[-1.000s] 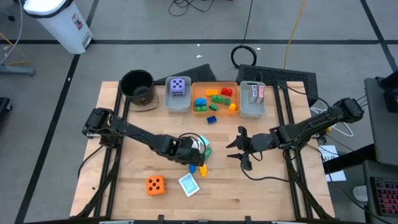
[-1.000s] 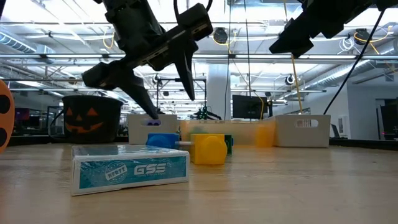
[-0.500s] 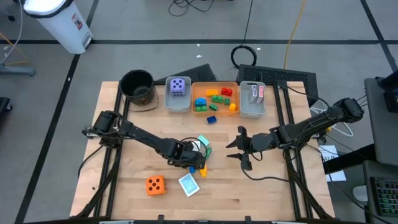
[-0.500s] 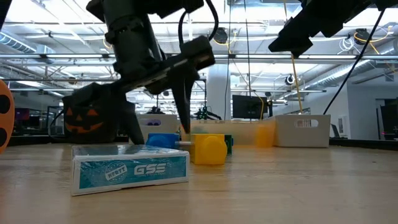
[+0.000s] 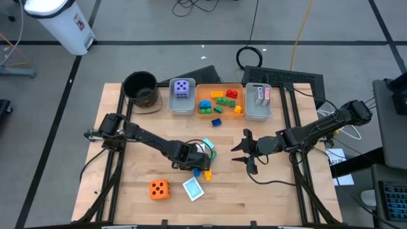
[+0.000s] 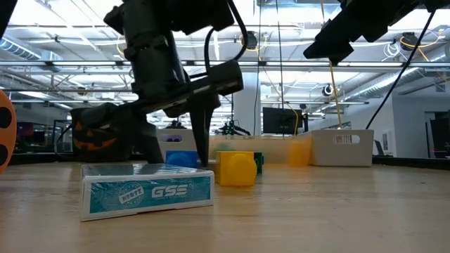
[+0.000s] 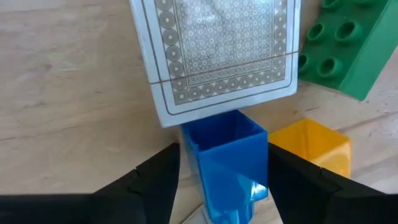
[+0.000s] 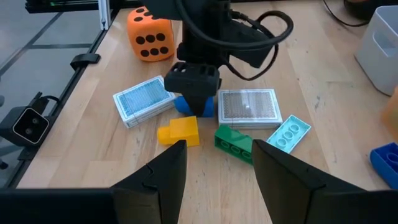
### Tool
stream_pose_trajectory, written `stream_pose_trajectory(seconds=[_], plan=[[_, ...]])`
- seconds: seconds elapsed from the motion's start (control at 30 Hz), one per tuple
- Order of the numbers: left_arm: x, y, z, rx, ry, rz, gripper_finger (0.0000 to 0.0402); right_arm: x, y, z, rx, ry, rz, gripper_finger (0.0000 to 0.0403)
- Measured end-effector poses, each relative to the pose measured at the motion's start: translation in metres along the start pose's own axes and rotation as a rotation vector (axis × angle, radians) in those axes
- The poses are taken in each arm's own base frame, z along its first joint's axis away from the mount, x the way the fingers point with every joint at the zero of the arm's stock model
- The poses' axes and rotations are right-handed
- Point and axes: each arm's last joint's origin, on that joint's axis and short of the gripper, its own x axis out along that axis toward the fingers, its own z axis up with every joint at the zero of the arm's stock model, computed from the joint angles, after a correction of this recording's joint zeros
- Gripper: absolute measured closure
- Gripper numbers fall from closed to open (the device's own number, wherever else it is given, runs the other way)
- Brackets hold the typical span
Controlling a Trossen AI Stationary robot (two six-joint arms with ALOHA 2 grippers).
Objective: Pick & Place Toys
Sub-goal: Put the blue game piece into the orange bin
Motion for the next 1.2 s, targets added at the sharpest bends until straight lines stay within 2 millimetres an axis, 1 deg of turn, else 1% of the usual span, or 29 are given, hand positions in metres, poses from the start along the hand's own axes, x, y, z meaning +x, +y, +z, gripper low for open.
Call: stream_pose_trajectory(seconds=[0.07,0.23,0.37,0.43,0.57,0.77,0.87,0.97,1.1,1.2], plan=[[0.003,0.0,0.001,-0.002,0.013,0.005,0.0184,0.0,0.0,0.0,0.004,-0.004,0.001,0.0232],[0.004,0.0,0.001,-0.002,0.019,0.008,0.0216,0.0,0.0,0.0,0.025,0.0,0.0,0.0232],[0.003,0.0,0.002,0.014,0.031,0.003,0.0249,0.0,0.0,0.0,0.024,0.0,0.0,0.0232],[-0.001,-0.001,0.003,0.031,0.039,-0.004,0.0263,0.0,0.0,0.0,0.023,0.0,0.0,0.0232],[-0.008,-0.002,0.006,0.071,0.043,-0.018,0.0268,0.0,0.0,0.0,0.015,0.0,0.0,0.0232],[-0.037,-0.009,0.012,0.121,0.044,-0.107,0.0253,0.0,0.0,0.0,0.0,-0.005,0.001,0.0232],[-0.06,-0.013,0.017,0.137,-0.001,-0.183,0.0259,0.0,0.0,0.001,0.0,-0.014,0.003,0.0232],[-0.086,-0.018,0.025,0.155,-0.075,-0.282,0.0267,0.0,0.001,0.004,0.002,-0.036,0.008,0.0232],[-0.122,-0.023,0.042,0.162,-0.186,-0.427,0.0261,-0.001,0.003,0.012,-0.005,-0.123,0.026,0.0232],[-0.143,-0.027,0.055,0.183,-0.245,-0.535,0.0253,-0.002,0.004,0.021,-0.038,-0.222,0.041,0.0232]])
